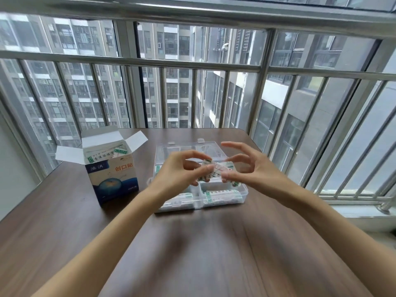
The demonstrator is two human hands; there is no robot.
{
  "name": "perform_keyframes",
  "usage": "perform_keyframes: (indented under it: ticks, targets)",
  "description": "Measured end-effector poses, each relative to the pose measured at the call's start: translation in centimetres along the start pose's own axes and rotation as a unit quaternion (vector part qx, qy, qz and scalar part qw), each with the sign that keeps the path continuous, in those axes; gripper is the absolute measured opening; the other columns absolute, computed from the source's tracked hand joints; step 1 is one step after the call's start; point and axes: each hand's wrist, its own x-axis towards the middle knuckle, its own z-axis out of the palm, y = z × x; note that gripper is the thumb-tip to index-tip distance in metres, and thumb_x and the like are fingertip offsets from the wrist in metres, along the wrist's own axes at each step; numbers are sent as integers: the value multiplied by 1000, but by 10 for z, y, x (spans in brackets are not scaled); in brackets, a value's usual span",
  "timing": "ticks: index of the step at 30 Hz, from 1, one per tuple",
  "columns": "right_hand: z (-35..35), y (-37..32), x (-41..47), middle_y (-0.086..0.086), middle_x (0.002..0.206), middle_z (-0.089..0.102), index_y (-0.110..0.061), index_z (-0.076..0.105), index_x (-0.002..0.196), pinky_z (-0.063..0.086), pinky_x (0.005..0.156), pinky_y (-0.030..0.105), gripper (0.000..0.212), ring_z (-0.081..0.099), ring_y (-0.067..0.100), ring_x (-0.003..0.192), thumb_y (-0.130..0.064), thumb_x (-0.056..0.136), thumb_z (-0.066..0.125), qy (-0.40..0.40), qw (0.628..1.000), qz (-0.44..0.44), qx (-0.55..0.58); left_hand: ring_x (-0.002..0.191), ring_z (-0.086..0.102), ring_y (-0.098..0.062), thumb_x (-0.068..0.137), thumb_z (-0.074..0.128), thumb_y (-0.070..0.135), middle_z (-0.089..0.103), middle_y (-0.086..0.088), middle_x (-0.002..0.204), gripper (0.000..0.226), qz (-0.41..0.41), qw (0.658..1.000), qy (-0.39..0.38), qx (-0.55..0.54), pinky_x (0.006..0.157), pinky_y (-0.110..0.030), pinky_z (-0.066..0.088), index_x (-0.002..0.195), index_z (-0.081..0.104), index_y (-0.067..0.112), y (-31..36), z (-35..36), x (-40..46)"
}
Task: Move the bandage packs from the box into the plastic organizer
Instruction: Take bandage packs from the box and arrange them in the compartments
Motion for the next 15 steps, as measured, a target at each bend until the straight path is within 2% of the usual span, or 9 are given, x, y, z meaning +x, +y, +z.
perform_keyframes:
  ticks: [2,4,8,10,12,15]
  targets:
    - [-5,6,2,-7,111,64,-35,52,127,55,78,19,55,68,9,89,-25,78,75,-40,998,6,-42,65,67,-3,83,72,15,74,-5,77,13,-8,1000,-9,3,59,-16,51,95,67,16,-3,4,7]
    - [-7,12,4,-2,99,71,-25,64,116,56,78,24,39,69,12,84,-19,79,75,-41,998,1,-39,67,67,-2,82,72,18,75,-4,79,13,-9,1000,-15,21,64,-17,50,94,66,19,-9,7,13]
    - [-10,21,9,6,73,72,-11,71,100,51,60,19,22,65,9,63,-12,78,75,-23,999,4,-49,81,69,-6,80,68,48,74,12,78,15,4,988,-13,156,83,-37,53,86,64,35,-21,11,20]
    - [-10,25,14,5,67,70,-10,72,94,45,55,16,16,61,3,55,-14,79,75,-39,994,11,-100,81,66,-5,82,67,44,70,17,75,7,17,965,-24,261,82,-36,53,81,65,37,-20,9,19]
    - [-9,28,18,-3,63,68,-18,76,88,41,55,16,12,54,-1,52,-26,79,75,-51,981,6,-186,81,62,-6,84,68,37,66,18,76,2,34,934,-50,353,79,-29,50,86,69,36,-16,6,18]
    - [-6,22,20,-11,68,66,-29,76,84,44,62,21,14,57,0,63,-41,79,72,-67,942,-15,-330,90,53,-7,86,65,41,64,18,87,12,77,885,-72,454,76,-28,43,94,73,38,-9,4,18]
